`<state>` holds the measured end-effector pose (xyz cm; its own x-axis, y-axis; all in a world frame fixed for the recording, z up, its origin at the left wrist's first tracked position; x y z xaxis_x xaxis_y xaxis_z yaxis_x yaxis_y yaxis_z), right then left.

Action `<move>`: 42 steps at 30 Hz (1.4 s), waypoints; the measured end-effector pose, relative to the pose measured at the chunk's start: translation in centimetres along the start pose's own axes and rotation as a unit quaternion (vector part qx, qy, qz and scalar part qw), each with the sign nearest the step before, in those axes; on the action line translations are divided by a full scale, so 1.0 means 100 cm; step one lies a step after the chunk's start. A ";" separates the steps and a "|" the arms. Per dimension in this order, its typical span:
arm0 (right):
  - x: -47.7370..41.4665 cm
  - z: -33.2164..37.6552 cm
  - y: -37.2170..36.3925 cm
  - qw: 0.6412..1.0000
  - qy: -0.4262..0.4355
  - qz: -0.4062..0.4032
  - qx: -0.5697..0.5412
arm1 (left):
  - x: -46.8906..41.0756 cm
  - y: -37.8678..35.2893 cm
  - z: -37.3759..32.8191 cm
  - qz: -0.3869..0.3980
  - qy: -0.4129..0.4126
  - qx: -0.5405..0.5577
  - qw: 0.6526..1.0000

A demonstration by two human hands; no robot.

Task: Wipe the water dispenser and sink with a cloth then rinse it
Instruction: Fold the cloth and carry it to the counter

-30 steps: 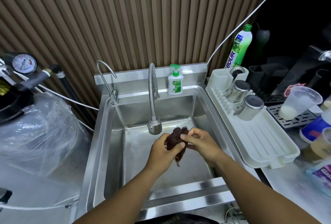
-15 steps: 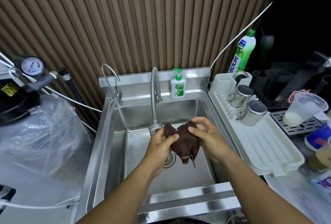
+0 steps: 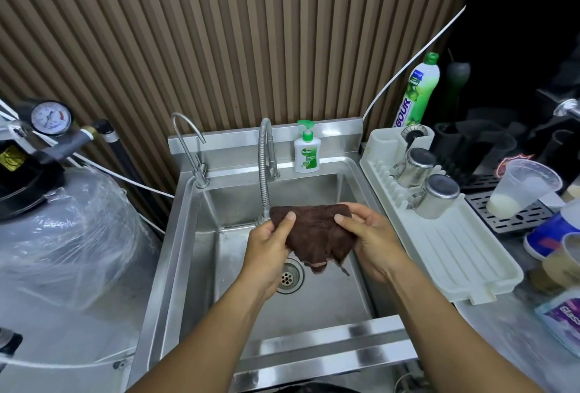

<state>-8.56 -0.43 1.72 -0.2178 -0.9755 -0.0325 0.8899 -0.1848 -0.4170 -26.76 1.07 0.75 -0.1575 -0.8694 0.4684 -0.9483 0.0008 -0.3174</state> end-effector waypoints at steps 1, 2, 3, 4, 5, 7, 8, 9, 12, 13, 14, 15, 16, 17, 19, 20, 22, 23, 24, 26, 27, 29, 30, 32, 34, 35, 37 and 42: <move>0.001 0.000 -0.001 1.000 -0.003 -0.008 0.000 | 0.000 0.000 -0.002 -0.017 -0.005 -0.017 1.000; 0.002 0.000 -0.002 1.000 -0.006 -0.011 0.009 | 0.001 -0.002 -0.003 -0.030 -0.016 -0.042 0.999; 0.004 -0.001 -0.004 1.000 -0.007 -0.010 0.028 | 0.000 -0.004 -0.004 -0.039 -0.029 -0.068 0.996; 0.005 -0.001 -0.006 0.999 -0.003 -0.005 0.053 | -0.001 -0.007 -0.005 -0.046 -0.038 -0.090 0.994; 0.006 0.000 -0.007 0.997 0.005 -0.004 0.075 | -0.001 -0.009 -0.005 -0.051 -0.043 -0.103 0.992; 0.009 0.002 -0.006 0.993 0.031 -0.006 0.115 | -0.004 -0.014 -0.003 -0.051 -0.040 -0.106 0.992; 0.010 0.003 -0.004 0.990 0.045 -0.011 0.131 | -0.005 -0.018 -0.002 -0.044 -0.035 -0.107 0.993; 0.012 0.005 -0.001 0.987 0.057 -0.021 0.147 | -0.006 -0.022 0.000 -0.036 -0.031 -0.110 0.993; 0.016 0.015 0.016 0.974 0.087 -0.070 0.198 | -0.006 -0.037 0.009 -0.014 -0.038 -0.132 0.990; 0.019 0.019 0.023 0.971 0.094 -0.086 0.204 | -0.007 -0.043 0.013 -0.016 -0.040 -0.143 0.989; 0.021 0.022 0.030 0.968 0.098 -0.099 0.208 | -0.007 -0.050 0.016 -0.019 -0.043 -0.163 0.986; 0.024 0.025 0.037 0.967 0.099 -0.113 0.208 | -0.008 -0.057 0.020 -0.027 -0.049 -0.187 0.981; 0.027 0.027 0.046 0.966 0.099 -0.121 0.207 | -0.010 -0.065 0.024 -0.042 -0.056 -0.212 0.975; 0.029 0.028 0.047 0.964 0.100 -0.123 0.213 | -0.011 -0.067 0.025 -0.057 -0.068 -0.229 0.969; 0.037 0.034 0.064 0.953 0.112 -0.147 0.241 | -0.015 -0.087 0.034 -0.051 -0.074 -0.259 0.962; 0.040 0.038 0.073 0.948 0.116 -0.159 0.251 | -0.017 -0.096 0.038 -0.043 -0.074 -0.270 0.959; 0.047 0.046 0.092 0.939 0.111 -0.190 0.264 | -0.021 -0.115 0.049 -0.020 -0.066 -0.285 0.956; 0.050 0.050 0.102 0.937 0.103 -0.204 0.265 | -0.023 -0.124 0.055 -0.003 -0.057 -0.285 0.957; 0.052 0.054 0.112 0.935 0.092 -0.218 0.265 | -0.023 -0.134 0.060 0.015 -0.049 -0.283 0.958; 0.056 0.062 0.129 0.934 0.076 -0.239 0.255 | -0.023 -0.153 0.069 0.049 -0.034 -0.280 0.958; 0.058 0.066 0.137 0.932 0.074 -0.245 0.255 | -0.022 -0.163 0.073 0.067 -0.022 -0.279 0.958; 0.060 0.075 0.153 0.926 0.072 -0.251 0.272 | -0.022 -0.180 0.081 0.098 0.004 -0.282 0.954; 0.061 0.079 0.161 0.923 0.070 -0.249 0.284 | -0.022 -0.189 0.085 0.113 0.016 -0.283 0.952; 0.062 0.087 0.180 0.913 0.063 -0.246 0.319 | -0.023 -0.204 0.092 0.132 0.031 -0.289 0.948; 0.058 0.094 0.199 0.894 0.054 -0.235 0.379 | -0.027 -0.217 0.098 0.132 0.038 -0.301 0.944; 0.055 0.096 0.206 0.886 0.052 -0.223 0.404 | -0.030 -0.223 0.102 0.129 0.044 -0.307 0.942; 0.045 0.099 0.220 0.872 0.052 -0.205 0.441 | -0.036 -0.234 0.109 0.115 0.063 -0.315 0.940; 0.012 0.102 0.240 0.842 0.006 -0.128 0.524 | -0.065 -0.249 0.128 0.083 0.088 -0.334 0.935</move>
<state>16.68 -7.24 0.95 -0.4541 -0.8878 -0.0747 0.6773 -0.3985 0.6185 1.39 0.38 -4.94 -0.3046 -0.7354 0.6053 -0.8581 0.4877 0.1608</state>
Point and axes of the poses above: each hand's wrist, its own x-axis away from the middle knuckle, its own y-axis out of the back of the hand, z = x × y, the point moved 4 cm from there along -x, towards the middle knuckle, and after that the axes turned 13 degrees about y, right-handed, at the moved point
